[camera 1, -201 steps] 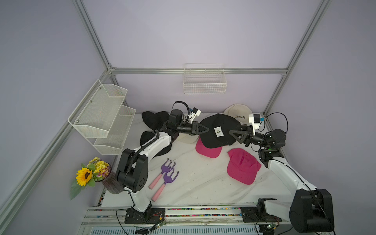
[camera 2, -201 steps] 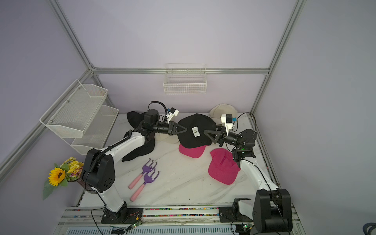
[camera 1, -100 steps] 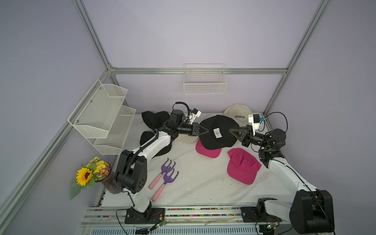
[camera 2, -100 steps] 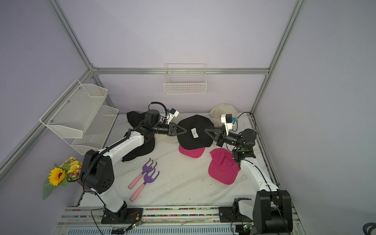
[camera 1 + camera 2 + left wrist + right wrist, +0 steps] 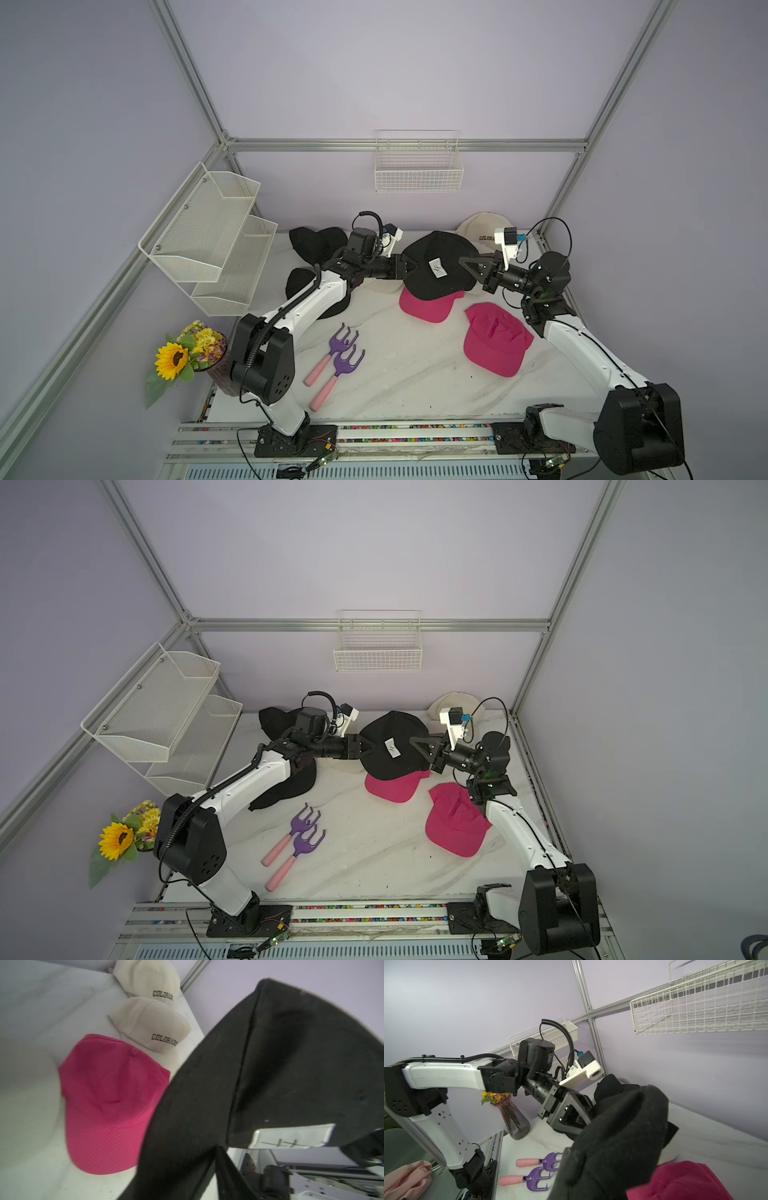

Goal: Stack the baseball caps by color
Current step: Move the baseball cap to the center of the board, then place the baseball cap at the center of the board.

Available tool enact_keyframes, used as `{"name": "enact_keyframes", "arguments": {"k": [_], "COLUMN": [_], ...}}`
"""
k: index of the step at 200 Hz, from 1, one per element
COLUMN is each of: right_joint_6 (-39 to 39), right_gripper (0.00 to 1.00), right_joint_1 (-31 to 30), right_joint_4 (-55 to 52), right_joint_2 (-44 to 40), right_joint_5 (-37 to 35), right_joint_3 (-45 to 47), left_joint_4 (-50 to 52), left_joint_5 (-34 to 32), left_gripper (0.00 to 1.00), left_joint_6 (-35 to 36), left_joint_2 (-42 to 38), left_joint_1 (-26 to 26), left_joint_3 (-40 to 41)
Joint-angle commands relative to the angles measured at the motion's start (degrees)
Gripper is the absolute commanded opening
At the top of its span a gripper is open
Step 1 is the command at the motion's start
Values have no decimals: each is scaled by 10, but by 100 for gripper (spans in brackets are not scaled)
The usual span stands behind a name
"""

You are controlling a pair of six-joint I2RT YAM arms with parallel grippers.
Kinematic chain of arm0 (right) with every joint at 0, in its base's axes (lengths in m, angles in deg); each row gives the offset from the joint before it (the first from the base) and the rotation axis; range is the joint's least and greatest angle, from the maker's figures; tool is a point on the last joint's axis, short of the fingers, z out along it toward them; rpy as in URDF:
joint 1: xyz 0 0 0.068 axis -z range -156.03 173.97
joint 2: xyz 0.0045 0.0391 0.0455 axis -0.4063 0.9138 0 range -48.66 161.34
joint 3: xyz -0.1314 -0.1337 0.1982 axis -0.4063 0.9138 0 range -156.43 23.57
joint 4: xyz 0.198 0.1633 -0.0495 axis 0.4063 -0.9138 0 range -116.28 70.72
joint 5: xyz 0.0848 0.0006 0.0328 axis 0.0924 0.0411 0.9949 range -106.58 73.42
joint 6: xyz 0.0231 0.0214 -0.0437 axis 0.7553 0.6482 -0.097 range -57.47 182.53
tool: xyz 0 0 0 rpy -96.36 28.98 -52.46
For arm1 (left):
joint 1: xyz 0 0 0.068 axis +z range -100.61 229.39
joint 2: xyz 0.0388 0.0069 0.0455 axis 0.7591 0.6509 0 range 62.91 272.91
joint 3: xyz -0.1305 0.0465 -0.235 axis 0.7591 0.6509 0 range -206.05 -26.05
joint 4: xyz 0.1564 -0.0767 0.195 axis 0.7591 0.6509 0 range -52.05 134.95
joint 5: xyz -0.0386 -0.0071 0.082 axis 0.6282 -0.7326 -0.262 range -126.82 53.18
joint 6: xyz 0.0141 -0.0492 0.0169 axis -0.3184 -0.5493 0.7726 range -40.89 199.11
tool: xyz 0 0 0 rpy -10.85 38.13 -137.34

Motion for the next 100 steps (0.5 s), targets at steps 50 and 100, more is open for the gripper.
{"name": "enact_keyframes", "arguments": {"k": [50, 100], "right_joint_6": [-258, -424], "right_gripper": [0, 0], "right_joint_1": [-106, -221], "right_joint_4": [-231, -403], "right_joint_2": [75, 163], "right_joint_5": [-184, -143], "right_joint_3": [-114, -146], "left_joint_4": [9, 23], "left_joint_5": [-303, -429], "left_gripper": [100, 100], "left_joint_6": [-47, -83], "left_joint_2": [-141, -214], "left_joint_1": [23, 26], "left_joint_3": [118, 200]}}
